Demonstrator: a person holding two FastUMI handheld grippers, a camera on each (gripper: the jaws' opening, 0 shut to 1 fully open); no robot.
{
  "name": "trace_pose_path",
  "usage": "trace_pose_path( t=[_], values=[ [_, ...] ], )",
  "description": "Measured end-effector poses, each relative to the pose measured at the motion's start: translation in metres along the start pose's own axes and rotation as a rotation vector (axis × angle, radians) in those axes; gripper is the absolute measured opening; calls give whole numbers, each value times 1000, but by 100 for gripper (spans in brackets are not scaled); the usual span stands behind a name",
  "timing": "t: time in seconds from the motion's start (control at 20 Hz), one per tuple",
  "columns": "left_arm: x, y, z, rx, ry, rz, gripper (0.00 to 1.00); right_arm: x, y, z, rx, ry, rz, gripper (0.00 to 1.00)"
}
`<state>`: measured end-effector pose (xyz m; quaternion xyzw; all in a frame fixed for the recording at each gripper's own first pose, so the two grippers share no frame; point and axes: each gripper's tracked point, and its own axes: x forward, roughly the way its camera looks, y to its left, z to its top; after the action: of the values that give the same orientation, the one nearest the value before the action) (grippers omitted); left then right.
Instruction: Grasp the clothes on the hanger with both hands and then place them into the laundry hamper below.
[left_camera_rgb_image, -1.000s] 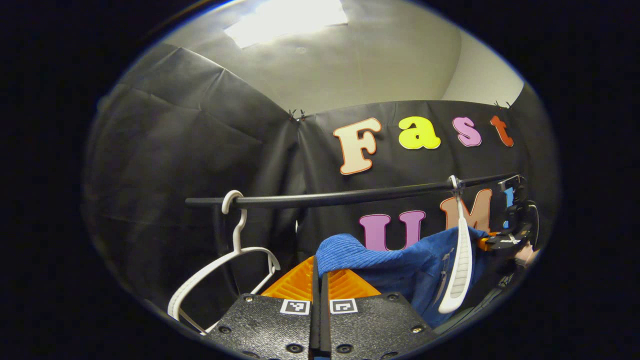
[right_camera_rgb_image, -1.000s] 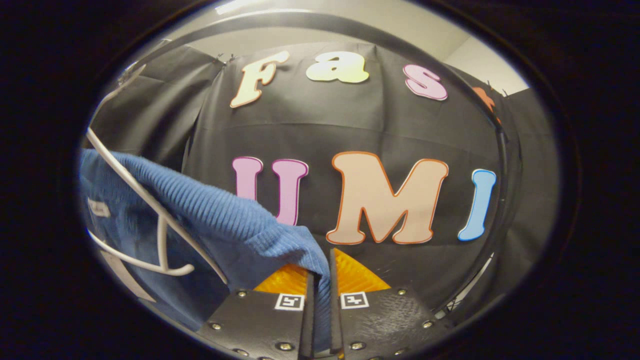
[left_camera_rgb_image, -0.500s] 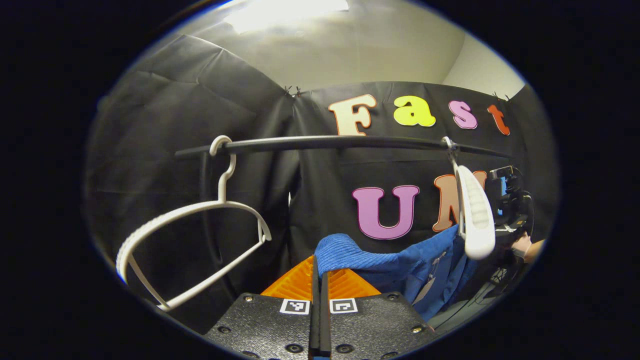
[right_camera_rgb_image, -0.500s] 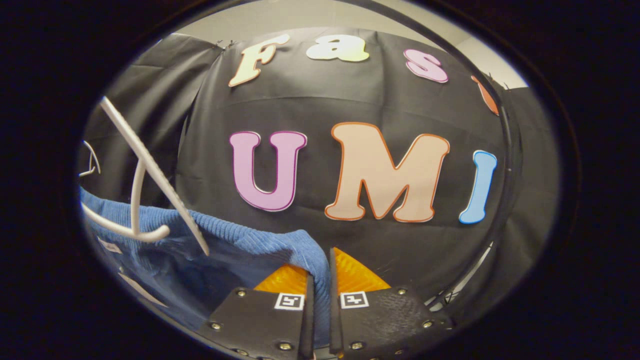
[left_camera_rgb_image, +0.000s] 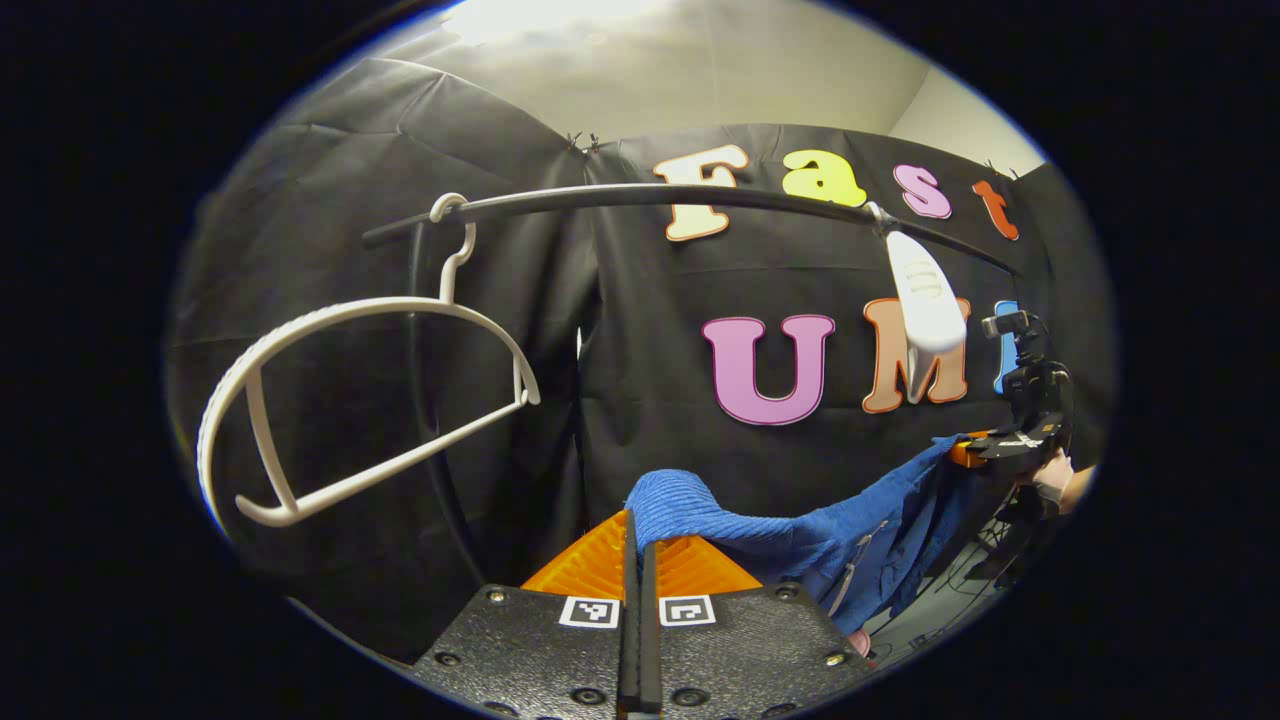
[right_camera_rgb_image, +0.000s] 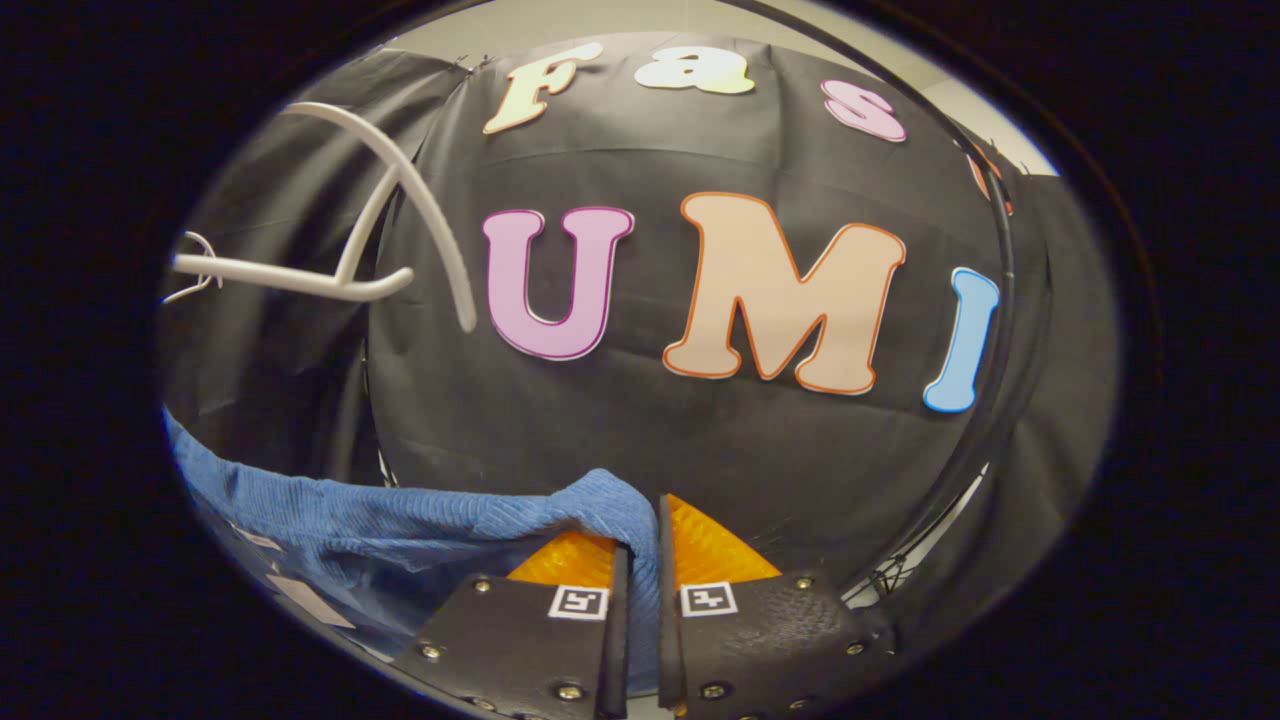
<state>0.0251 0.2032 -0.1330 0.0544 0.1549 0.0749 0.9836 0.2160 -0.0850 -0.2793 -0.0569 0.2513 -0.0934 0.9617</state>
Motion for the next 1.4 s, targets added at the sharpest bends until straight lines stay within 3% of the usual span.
trace_pose_path(
  t=[0.5,0.9,1.4],
  values=[
    [-9,-38,-34,50,68,-43,0,-32,19,-17,-5,10,75,12],
    [-6,-106,-49,41,87,-169,1,-59,48,-10,13,-10,160,12],
    [40,-189,-54,59,89,-352,0,-80,80,-4,24,-22,258,12]
  ],
)
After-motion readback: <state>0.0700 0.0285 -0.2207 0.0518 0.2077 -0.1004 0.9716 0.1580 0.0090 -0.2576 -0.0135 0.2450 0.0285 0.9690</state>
